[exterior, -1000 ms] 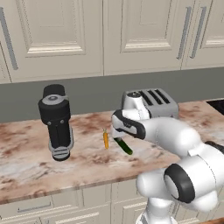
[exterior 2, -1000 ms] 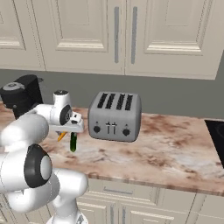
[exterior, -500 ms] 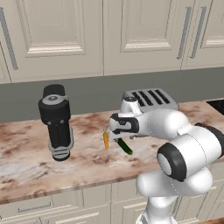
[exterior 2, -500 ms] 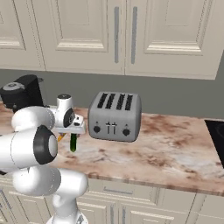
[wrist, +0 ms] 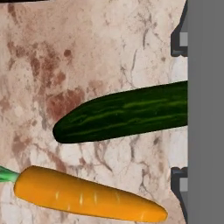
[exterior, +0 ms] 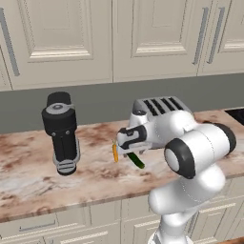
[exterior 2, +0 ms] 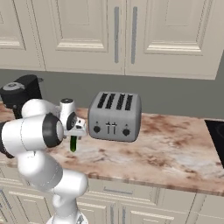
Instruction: Place the two vegetables and bowl onto the tray for setting up a vegetable dip station.
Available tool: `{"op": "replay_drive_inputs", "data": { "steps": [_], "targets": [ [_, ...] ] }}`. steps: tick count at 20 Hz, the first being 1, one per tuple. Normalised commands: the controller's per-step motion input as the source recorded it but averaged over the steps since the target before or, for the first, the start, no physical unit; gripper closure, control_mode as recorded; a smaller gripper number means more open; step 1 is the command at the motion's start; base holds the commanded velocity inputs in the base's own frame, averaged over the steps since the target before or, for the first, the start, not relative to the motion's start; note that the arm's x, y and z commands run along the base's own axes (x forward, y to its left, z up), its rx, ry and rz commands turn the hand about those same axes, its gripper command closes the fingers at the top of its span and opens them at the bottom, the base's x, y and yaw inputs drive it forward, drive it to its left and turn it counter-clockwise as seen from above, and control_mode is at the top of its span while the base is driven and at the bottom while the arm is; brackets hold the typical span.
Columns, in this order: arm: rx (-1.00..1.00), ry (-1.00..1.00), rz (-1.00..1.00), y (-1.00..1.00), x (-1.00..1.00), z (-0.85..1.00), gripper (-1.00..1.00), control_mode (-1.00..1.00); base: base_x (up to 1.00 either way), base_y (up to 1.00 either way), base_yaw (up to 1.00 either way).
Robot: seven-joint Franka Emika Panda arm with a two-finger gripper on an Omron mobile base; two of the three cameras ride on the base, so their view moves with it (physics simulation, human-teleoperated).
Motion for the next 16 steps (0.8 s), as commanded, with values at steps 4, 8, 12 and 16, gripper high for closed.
{"op": "replay_drive_inputs", "data": {
  "steps": [4,8,12,16],
  "targets": [
    [0.0,0.0,0.0,0.0,0.11,-0.29,-1.0,-1.0,0.0,0.0,0.0],
    [0.0,0.0,0.0,0.0,0.05,-0.27,-1.0,-1.0,0.0,0.0,0.0],
    [0.0,0.01,0.0,0.0,0.0,-0.09,1.0,-1.0,0.0,0.0,0.0],
    [0.0,0.0,0.0,0.0,0.0,0.0,1.0,-1.0,0.0,0.0,0.0]
  ]
}}
